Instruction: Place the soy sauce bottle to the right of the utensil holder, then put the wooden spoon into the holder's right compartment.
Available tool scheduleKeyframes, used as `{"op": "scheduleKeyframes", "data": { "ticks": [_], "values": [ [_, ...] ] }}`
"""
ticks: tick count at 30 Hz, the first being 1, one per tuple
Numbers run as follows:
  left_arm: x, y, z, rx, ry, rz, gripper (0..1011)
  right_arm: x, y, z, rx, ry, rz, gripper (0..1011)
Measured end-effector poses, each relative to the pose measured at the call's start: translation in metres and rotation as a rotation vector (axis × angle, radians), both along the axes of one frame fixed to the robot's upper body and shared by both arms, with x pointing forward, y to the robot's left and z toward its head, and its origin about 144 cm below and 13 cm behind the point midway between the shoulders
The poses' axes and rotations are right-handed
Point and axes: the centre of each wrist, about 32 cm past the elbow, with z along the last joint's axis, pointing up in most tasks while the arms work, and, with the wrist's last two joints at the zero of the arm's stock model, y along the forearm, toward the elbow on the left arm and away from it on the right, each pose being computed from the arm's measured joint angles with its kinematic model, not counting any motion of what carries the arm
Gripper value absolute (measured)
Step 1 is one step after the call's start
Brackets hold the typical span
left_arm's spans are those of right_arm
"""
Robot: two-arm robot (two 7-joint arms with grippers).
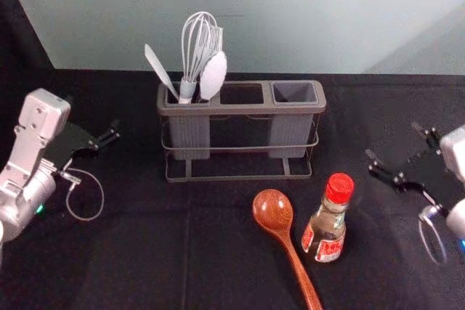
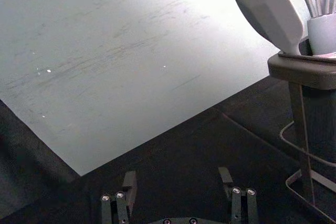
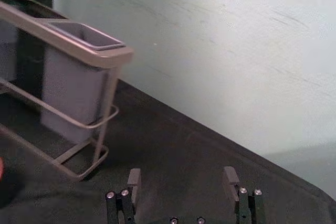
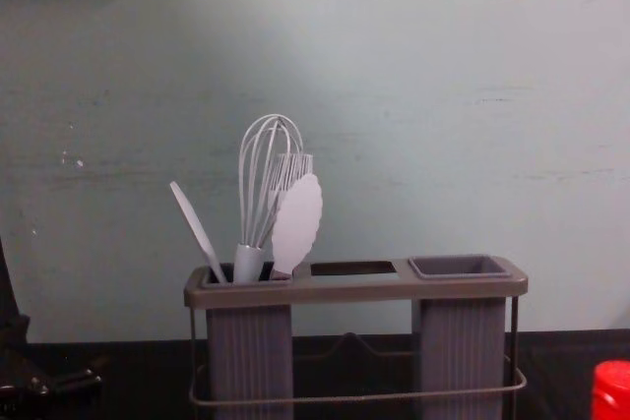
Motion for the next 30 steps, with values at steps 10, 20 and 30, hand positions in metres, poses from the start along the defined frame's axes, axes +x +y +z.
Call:
{"op": "scheduleKeyframes", "data": {
  "ticks": [10,20,30],
  "values": [
    [0.0,0.0,0.0,0.0,0.0,0.0,1011,-0.034,-0.024,0.012,0.014,0.024,0.115,1003],
    [0.0,0.0,0.0,0.0,0.0,0.0,1011,-0.072,-0.035,0.018,0.122,0.064,0.214,1003],
    [0.0,0.0,0.0,0.0,0.0,0.0,1011,-0.09,-0.027,0.02,0.204,0.085,0.314,1003]
  ]
}}
